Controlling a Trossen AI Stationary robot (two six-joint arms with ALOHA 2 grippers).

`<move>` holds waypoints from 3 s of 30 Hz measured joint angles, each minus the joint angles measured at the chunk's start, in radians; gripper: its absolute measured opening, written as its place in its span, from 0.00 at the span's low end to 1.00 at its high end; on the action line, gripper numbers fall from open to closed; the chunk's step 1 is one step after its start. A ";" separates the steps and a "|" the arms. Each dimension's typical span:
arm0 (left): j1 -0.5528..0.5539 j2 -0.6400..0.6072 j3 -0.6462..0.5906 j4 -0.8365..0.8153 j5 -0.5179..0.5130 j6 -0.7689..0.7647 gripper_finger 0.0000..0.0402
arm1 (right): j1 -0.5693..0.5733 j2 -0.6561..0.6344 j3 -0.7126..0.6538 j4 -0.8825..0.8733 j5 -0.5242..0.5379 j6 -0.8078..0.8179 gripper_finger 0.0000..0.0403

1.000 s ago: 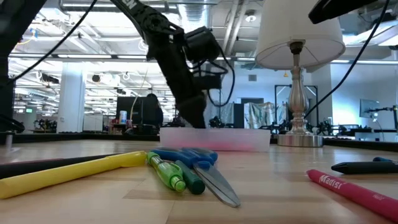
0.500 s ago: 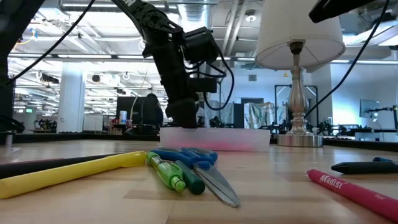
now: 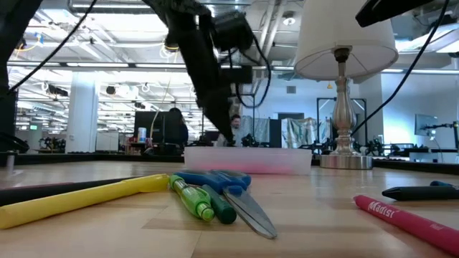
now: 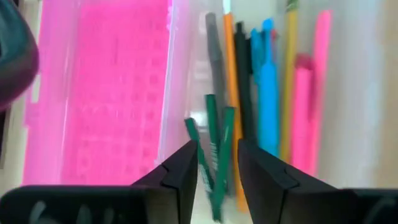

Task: Pick & place school supplies into a supply box
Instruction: Put the right black pen into the supply box

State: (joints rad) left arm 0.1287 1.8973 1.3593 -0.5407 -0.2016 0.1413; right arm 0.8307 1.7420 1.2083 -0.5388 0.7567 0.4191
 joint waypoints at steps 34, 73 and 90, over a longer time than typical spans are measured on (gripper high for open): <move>-1.066 -0.202 -0.163 -0.608 -0.763 -1.177 0.27 | -0.044 0.061 -0.079 -0.169 -0.258 0.125 0.24; -1.247 -0.200 -0.286 -0.470 -1.036 -1.444 0.27 | -0.198 0.163 -0.076 -0.165 -0.676 0.152 0.05; -1.247 -0.199 -0.286 -0.470 -1.036 -1.443 0.27 | -0.198 0.171 -0.015 -0.226 -0.673 0.122 0.02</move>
State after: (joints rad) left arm -1.1183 1.6978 1.0733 -1.0111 -1.2377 -1.3018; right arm 0.6331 1.9133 1.1935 -0.7647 0.0840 0.5411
